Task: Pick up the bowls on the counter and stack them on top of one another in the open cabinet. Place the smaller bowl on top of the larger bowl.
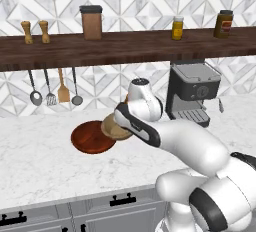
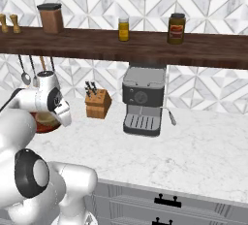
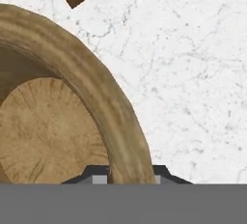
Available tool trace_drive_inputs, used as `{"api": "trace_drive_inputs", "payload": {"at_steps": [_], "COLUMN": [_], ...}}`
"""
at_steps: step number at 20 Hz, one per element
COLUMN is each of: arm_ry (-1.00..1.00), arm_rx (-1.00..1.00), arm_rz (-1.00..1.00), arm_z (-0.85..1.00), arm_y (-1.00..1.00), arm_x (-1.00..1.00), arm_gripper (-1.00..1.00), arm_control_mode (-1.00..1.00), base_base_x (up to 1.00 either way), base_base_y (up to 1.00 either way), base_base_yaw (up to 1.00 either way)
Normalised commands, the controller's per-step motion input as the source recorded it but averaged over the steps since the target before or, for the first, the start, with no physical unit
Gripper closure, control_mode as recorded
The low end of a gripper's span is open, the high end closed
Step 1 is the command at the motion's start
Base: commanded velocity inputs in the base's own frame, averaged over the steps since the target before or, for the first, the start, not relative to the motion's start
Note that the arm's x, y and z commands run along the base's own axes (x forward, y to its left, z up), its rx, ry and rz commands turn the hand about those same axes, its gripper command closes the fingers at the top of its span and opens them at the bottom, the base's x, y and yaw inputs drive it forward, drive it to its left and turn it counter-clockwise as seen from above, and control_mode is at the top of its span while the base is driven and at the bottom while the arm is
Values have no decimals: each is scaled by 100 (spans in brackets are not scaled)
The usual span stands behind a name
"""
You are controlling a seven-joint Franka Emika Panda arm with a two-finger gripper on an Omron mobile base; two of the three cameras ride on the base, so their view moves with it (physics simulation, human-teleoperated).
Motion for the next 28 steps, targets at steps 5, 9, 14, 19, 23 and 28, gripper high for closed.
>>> {"api": "trace_drive_inputs", "payload": {"at_steps": [5, 9, 14, 19, 23, 28], "arm_ry": [-3, 0, 0, 0, -1, -4], "arm_rx": [1, 1, 0, 0, 0, -1], "arm_rz": [0, 0, 0, 0, 0, 0], "arm_z": [0, -9, -31, -5, -24, -34], "arm_y": [80, 14, 29, 54, 25, -4], "arm_x": [36, 1, 19, 23, 16, 20], "arm_gripper": [100, 100, 100, 100, 100, 100], "arm_control_mode": [-100, -100, -100, -100, -100, -100], "base_base_x": [0, 0, 0, 0, 0, 0], "base_base_y": [0, 0, 0, 0, 0, 0], "base_base_yaw": [0, 0, 0, 0, 0, 0]}}
